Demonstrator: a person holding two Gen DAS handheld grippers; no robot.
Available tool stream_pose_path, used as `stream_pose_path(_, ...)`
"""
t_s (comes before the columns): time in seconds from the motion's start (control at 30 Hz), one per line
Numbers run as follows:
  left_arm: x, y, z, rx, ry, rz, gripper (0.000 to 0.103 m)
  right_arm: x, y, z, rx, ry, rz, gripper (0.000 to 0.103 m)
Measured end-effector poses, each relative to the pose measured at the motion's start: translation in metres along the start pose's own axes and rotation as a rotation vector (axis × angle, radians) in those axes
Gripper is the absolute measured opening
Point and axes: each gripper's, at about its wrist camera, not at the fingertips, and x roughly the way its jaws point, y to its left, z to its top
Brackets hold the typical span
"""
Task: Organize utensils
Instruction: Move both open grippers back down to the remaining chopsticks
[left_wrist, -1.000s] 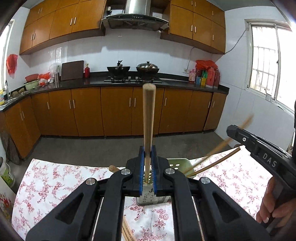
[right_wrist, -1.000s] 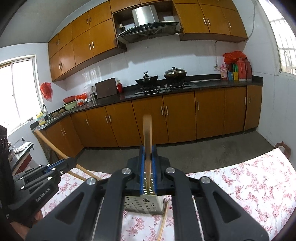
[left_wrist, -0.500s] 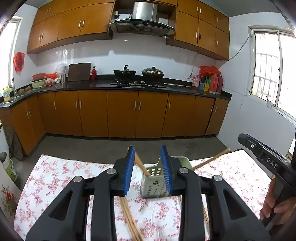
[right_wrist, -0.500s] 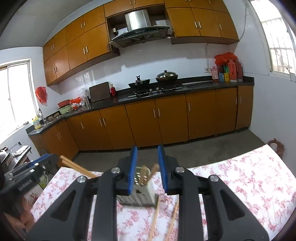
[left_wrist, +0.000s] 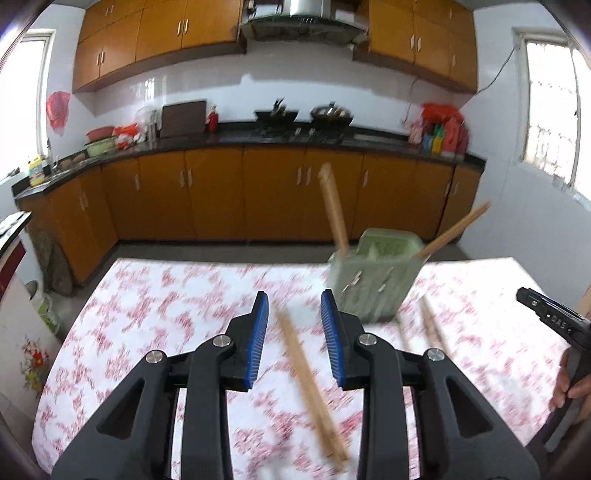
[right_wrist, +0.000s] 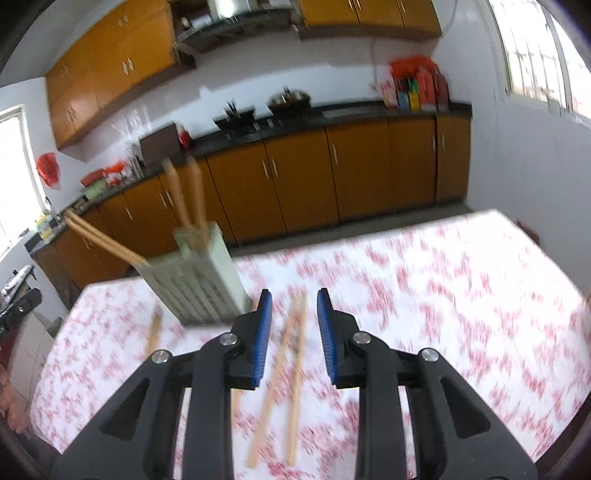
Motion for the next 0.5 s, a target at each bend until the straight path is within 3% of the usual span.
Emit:
stream_pose_path(0.23,0.047,0.019,-0.044,-0.039,0.147,0.043,0.031,0.056,0.004,-0.057,-0.023,0.186,0.01,0.025)
stream_pose_path(0.5,0.073,0.03,-0.08,-0.09,0.249,0.022,0.031,0.092,0.015,-0.087,-0.066,0.286,0.0,0.024)
